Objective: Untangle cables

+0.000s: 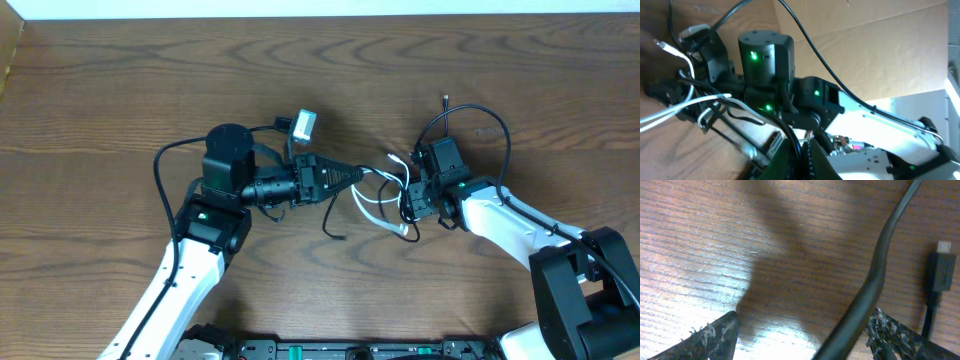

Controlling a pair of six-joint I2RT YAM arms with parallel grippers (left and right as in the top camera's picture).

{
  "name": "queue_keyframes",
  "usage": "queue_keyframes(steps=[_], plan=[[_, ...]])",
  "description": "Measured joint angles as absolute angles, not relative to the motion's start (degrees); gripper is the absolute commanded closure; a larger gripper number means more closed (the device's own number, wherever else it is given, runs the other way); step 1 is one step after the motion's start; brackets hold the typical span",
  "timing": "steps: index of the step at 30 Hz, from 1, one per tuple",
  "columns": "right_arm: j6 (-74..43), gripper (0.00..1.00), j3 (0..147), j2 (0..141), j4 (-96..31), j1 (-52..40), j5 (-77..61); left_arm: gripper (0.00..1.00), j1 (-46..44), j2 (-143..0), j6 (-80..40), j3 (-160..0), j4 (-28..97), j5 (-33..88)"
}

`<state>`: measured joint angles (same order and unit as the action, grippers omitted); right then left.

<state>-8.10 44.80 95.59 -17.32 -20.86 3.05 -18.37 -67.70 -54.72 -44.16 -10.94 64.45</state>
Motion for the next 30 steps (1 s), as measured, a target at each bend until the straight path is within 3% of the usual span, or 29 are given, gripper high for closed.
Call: queue_keyframes(steps=[10, 16, 21, 26, 30], plan=[[-8.3, 0.20, 44.8, 95.6, -17.3, -20.6, 3.3, 0.93, -17.3, -67.6, -53.6, -44.2, -6.9, 67.2], [-8.9, 0.17, 44.4, 95.6, -15.3, -19.6, 4.4, 0.93, -17.2, -67.4, -46.3, -44.7, 8.8, 66.6], [-9.1, 0.16, 44.2, 95.6, -14.6, -19.3, 4.9, 0.93, -17.3, -68.9, -39.1, -45.0, 27.6, 56.8], [-9.2, 0.16, 44.2, 95.6, -14.5, -19.3, 5.0, 0.92, -17.5, -71.8, -33.8, -44.9, 36.1, 43.4], [-9.2, 0.16, 44.2, 95.6, -14.5, -19.3, 5.0, 0.75, -17.5, -72.6, -31.1, -44.9, 36.2, 36.8]])
